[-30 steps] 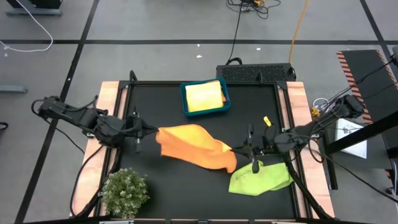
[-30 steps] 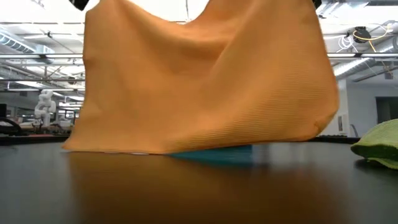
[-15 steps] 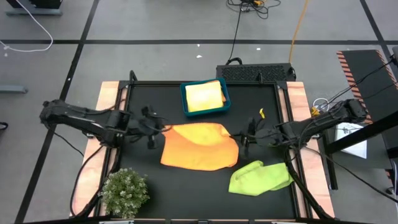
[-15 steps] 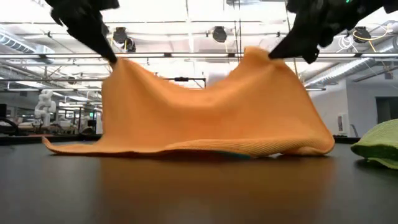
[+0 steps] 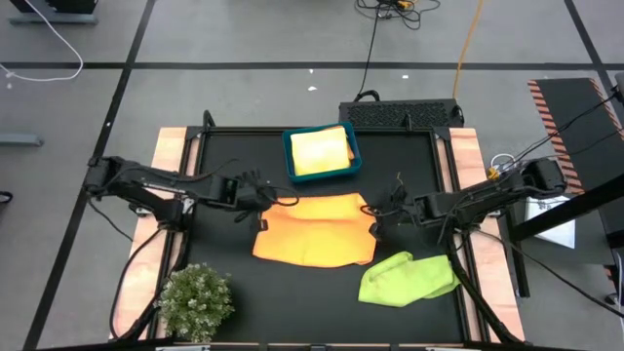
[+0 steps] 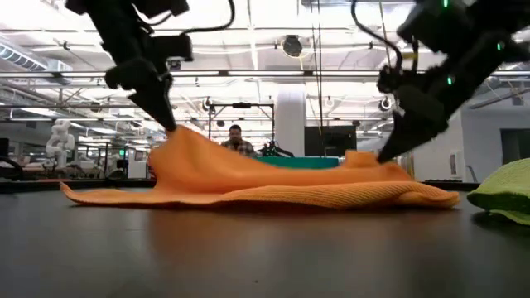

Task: Fold microfiber towels
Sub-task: Fold the orange microfiber towel

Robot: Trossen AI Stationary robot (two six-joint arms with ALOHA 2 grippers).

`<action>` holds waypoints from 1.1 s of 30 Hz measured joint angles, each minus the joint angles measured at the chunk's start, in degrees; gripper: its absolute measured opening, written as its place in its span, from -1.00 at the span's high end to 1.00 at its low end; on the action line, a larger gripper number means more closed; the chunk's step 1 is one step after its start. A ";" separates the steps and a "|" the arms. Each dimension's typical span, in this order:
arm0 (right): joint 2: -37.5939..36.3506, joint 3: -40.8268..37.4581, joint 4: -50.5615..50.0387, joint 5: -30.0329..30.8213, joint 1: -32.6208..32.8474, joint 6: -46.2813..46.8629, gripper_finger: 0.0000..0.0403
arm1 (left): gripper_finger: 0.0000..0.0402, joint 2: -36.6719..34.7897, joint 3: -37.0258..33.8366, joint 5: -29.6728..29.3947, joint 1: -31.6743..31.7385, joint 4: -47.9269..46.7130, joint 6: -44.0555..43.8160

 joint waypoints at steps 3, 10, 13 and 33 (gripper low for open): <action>0.35 -3.70 4.72 -0.04 -2.01 -2.79 0.97 | 1.00 2.39 0.00 1.90 0.87 1.87 1.32; -1.01 -6.54 6.62 1.53 -6.31 -6.22 0.71 | 1.00 4.64 0.00 2.93 1.51 3.98 2.51; -1.72 -6.54 6.61 5.03 -8.16 -7.86 0.59 | 1.00 4.59 0.00 2.93 1.50 4.00 2.62; 0.44 -6.56 14.32 -2.89 -11.87 -11.09 0.32 | 1.00 4.61 0.00 2.92 1.50 4.98 3.41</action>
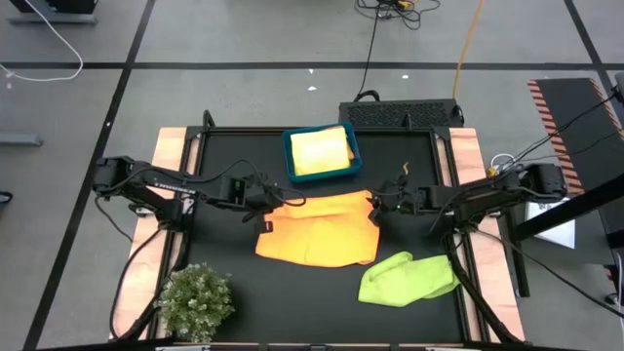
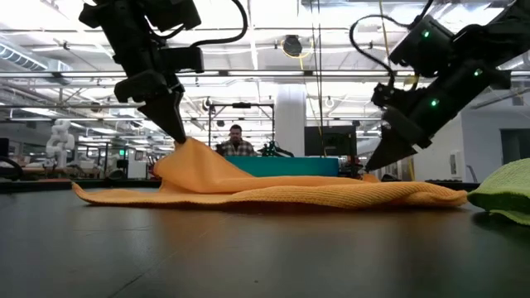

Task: Fold microfiber towels
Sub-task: Fold the orange microfiber towel

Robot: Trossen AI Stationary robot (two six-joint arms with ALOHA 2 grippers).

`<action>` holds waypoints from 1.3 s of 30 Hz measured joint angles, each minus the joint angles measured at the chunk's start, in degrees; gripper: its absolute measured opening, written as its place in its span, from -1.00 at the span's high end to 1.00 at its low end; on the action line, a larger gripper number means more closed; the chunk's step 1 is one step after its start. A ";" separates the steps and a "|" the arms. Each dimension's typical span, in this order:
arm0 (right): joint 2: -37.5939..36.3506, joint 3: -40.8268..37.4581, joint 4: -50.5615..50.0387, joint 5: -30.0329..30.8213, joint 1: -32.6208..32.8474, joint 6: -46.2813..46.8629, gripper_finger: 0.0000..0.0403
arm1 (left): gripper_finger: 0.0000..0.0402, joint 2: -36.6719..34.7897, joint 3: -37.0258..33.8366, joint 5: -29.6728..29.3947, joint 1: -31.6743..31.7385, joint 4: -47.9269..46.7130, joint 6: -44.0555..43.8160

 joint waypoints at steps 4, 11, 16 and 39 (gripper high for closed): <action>2.92 0.00 0.23 -0.01 -1.13 -0.45 0.32 | 1.00 0.00 0.00 0.17 0.00 0.02 -0.04; 5.57 0.00 2.77 0.09 -2.35 -3.27 0.39 | 1.00 0.00 0.00 0.22 -0.02 -0.03 -0.09; 5.53 0.00 5.96 -0.04 -2.33 -5.70 0.65 | 1.00 0.00 0.00 0.24 -0.02 -0.09 -0.11; 5.53 0.00 2.69 0.07 -2.54 -9.04 0.23 | 0.99 -0.02 0.00 1.79 -0.07 -0.17 -0.92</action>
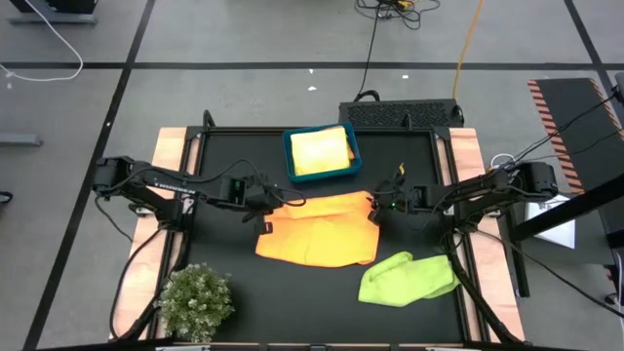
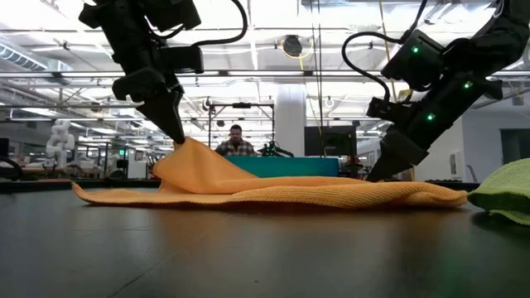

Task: Fold microfiber towels
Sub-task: Fold the orange microfiber towel

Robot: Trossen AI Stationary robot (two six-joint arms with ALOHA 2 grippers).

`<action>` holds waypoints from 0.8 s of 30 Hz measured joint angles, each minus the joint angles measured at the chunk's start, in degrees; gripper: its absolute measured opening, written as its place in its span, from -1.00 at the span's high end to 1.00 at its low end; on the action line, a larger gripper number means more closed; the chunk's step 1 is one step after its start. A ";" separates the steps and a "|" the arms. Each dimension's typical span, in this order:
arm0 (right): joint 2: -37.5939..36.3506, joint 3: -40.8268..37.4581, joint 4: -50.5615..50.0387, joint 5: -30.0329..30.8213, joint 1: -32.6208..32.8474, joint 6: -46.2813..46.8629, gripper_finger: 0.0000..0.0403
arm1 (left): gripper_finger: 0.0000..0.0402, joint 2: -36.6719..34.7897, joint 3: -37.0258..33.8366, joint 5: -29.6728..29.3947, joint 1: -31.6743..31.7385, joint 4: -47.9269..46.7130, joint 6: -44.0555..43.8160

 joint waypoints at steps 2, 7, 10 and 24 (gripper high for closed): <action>0.00 0.00 -0.46 -0.08 -0.34 0.28 0.19 | 0.99 0.00 0.00 0.02 0.00 -0.01 0.00; 0.00 0.00 -1.45 -0.10 -1.14 0.62 0.22 | 0.98 0.00 0.00 0.02 0.02 0.01 0.24; 0.00 0.00 -1.45 -0.60 -1.32 0.63 0.32 | 0.99 0.00 0.00 0.02 0.02 0.04 0.24; -2.71 0.35 -0.40 -3.31 -0.66 -0.86 0.99 | 0.99 -1.78 3.00 -2.44 -1.37 -4.36 -2.04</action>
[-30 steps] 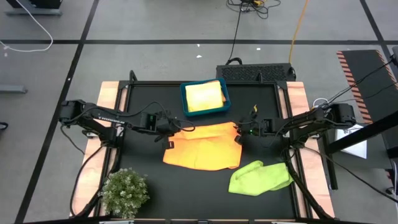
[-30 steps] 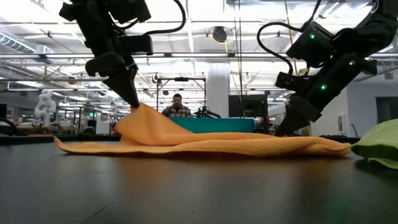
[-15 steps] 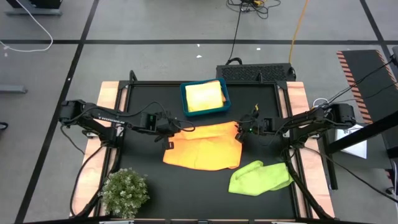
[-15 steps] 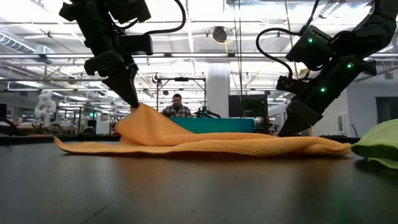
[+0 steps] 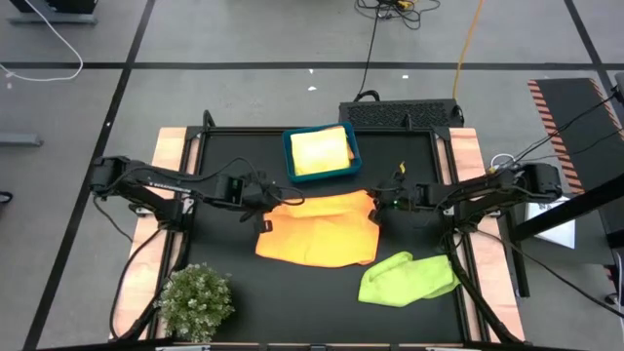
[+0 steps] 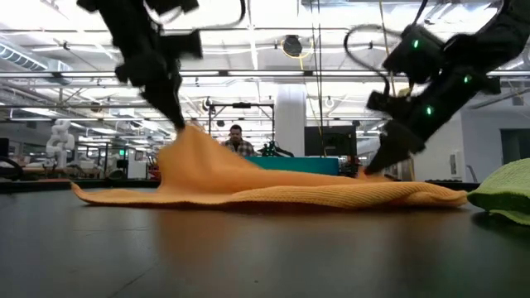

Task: Fold microfiber towels
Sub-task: Fold the orange microfiber towel

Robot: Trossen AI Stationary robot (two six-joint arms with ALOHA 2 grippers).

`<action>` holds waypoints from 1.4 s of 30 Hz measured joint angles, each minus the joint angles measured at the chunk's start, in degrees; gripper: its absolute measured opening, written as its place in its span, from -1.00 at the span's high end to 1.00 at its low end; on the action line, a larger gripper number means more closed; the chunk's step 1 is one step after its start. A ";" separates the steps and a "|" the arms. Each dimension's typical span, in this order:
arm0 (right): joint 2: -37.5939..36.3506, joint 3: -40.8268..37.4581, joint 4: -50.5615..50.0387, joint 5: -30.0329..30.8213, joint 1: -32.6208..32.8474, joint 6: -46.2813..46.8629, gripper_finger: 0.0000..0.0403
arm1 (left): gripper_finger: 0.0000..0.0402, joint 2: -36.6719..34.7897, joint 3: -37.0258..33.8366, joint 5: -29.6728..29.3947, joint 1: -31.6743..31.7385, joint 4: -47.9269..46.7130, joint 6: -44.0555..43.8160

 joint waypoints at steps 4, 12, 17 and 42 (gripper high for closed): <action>-6.85 2.04 0.51 0.00 3.23 0.23 1.00 | 0.99 -2.18 6.79 -6.07 -4.27 -9.28 -3.30; -21.16 6.56 2.89 0.06 15.89 1.28 1.00 | 1.00 -4.14 19.03 -16.01 -15.92 -21.23 -9.25; -23.54 8.91 5.80 2.00 25.55 0.26 1.00 | 1.00 -4.10 23.30 -18.68 -23.75 -21.99 -10.51; -18.24 16.30 -8.61 11.43 35.27 13.07 1.00 | 1.00 -3.99 24.52 -24.70 -36.37 -38.11 -36.02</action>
